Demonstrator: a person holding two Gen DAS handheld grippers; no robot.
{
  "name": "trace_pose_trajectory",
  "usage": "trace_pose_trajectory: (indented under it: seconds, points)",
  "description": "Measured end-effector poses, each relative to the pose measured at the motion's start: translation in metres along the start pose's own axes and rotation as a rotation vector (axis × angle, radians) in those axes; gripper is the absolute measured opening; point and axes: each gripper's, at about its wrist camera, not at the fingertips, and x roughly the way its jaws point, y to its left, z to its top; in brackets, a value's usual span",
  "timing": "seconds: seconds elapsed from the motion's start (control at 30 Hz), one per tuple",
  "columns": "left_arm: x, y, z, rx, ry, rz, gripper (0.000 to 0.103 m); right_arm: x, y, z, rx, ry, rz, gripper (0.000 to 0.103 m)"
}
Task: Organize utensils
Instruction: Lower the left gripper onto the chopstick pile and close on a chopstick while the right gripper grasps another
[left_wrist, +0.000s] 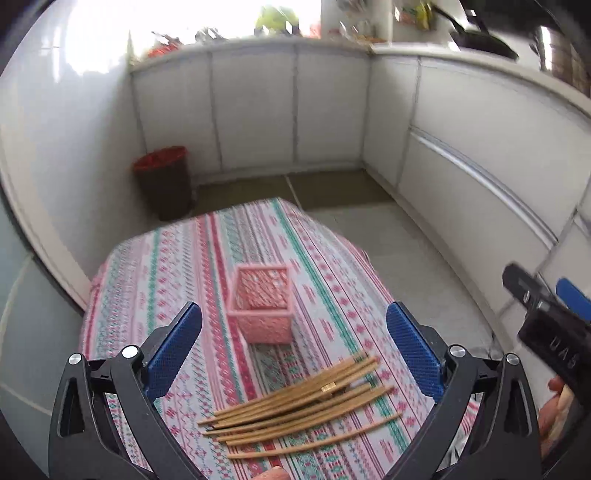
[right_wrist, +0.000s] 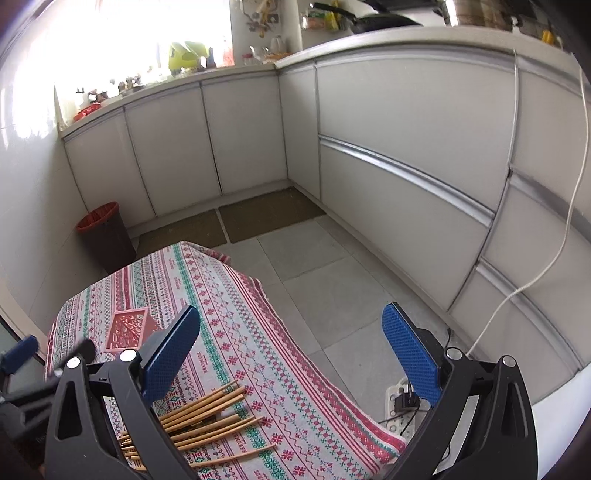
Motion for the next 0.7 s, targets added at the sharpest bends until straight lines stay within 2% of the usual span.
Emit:
trace_pose_trajectory:
  seconds: [0.13,0.3,0.4,0.53,0.63,0.7]
  points:
    - [0.038,-0.015,-0.007,0.056,0.169,-0.075,0.096,0.012,-0.027,0.003,0.09,0.064,-0.02,0.096]
    - [0.075,-0.036,-0.019,0.128,0.312,-0.177,0.096,0.038,-0.071,0.0,0.276,0.193,0.028,0.096]
    - [0.1,-0.049,-0.023,0.17,0.395,-0.224,0.096,0.055,-0.082,-0.005,0.314,0.258,0.029,0.096]
    - [0.14,-0.061,-0.027,0.209,0.501,-0.26,0.095,0.078,-0.086,-0.012,0.358,0.341,0.048,0.096]
    - [0.17,-0.064,-0.03,0.2,0.574,-0.27,0.089,0.089,-0.088,-0.019,0.376,0.416,0.071,0.096]
    - [0.188,-0.066,-0.034,0.211,0.61,-0.249,0.081,0.097,-0.087,-0.024,0.379,0.449,0.076,0.096]
